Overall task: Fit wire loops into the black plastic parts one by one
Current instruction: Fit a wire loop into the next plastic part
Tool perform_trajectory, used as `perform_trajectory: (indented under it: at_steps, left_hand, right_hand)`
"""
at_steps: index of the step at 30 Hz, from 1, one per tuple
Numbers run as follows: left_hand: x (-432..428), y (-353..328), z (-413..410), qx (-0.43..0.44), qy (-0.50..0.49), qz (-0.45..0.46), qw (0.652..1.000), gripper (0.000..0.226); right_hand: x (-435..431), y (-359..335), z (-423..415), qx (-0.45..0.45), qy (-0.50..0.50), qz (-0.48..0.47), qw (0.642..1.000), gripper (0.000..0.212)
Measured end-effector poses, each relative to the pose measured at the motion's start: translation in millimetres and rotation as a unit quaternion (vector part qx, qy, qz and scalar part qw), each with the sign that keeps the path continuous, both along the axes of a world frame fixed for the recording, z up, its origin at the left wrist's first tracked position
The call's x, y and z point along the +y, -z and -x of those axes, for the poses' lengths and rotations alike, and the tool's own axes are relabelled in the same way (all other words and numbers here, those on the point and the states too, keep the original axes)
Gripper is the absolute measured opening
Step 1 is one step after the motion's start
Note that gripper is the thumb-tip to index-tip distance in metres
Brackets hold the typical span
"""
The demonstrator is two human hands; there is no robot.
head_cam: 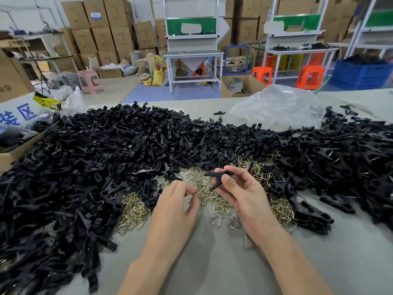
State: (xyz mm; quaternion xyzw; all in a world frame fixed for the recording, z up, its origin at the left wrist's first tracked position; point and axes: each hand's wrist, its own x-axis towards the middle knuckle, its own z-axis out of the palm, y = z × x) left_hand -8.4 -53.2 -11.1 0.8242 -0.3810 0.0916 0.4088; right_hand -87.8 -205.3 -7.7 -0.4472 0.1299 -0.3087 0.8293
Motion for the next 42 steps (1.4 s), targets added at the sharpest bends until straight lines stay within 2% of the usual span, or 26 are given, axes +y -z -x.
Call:
perform_trajectory:
  at_steps: [2, 7, 10, 13, 14, 16, 18, 20, 23, 31, 38, 42]
  left_hand:
    - [0, 0, 0, 0.021, 0.002, 0.022, 1.000, 0.009]
    - [-4, -5, 0, 0.189, 0.027, 0.134, 0.972, 0.013]
    - [-5, -9, -1, 0.230, 0.019, 0.170, 0.958, 0.015]
    - [-4, -11, -2, 0.249, 0.017, 0.166, 0.954, 0.019]
    - [-3, -11, -1, 0.219, 0.012, 0.148, 0.964, 0.019]
    - [1, -10, 0, 0.058, -0.007, 0.061, 0.996, 0.015]
    - [4, -10, -1, -0.077, -0.027, -0.008, 0.997, 0.016]
    - [9, -10, -7, -0.123, -0.037, -0.045, 0.991, 0.020]
    - [15, -7, -15, -0.120, -0.042, -0.099, 0.987, 0.041]
    - [22, -10, -20, -0.095, 0.007, -0.105, 0.990, 0.059]
    - [27, -11, -23, -0.119, 0.022, -0.055, 0.991, 0.038]
    - [28, -9, -26, -0.143, 0.033, -0.071, 0.987, 0.039]
  right_hand:
    - [1, -1, 0, -0.004, -0.005, 0.001, 1.000, 0.031]
    - [2, -2, 0, -0.004, -0.023, -0.006, 1.000, 0.033]
    - [2, -1, 0, 0.001, -0.030, -0.008, 1.000, 0.034]
    - [3, 1, -1, 0.007, -0.033, -0.016, 0.999, 0.032]
    - [3, 2, -2, 0.009, -0.034, -0.017, 0.999, 0.032]
    - [3, 2, -2, 0.010, -0.036, -0.018, 0.999, 0.033]
    - [3, 3, -2, 0.008, -0.034, -0.020, 0.999, 0.033]
    - [3, 3, -2, 0.012, -0.027, -0.021, 0.999, 0.034]
    - [2, 4, -3, 0.015, -0.021, -0.021, 0.999, 0.036]
    - [3, 3, -2, 0.024, -0.030, -0.012, 0.999, 0.036]
    - [5, 2, -2, 0.028, -0.034, -0.005, 0.999, 0.038]
    - [5, 2, -2, 0.030, -0.033, -0.004, 0.999, 0.034]
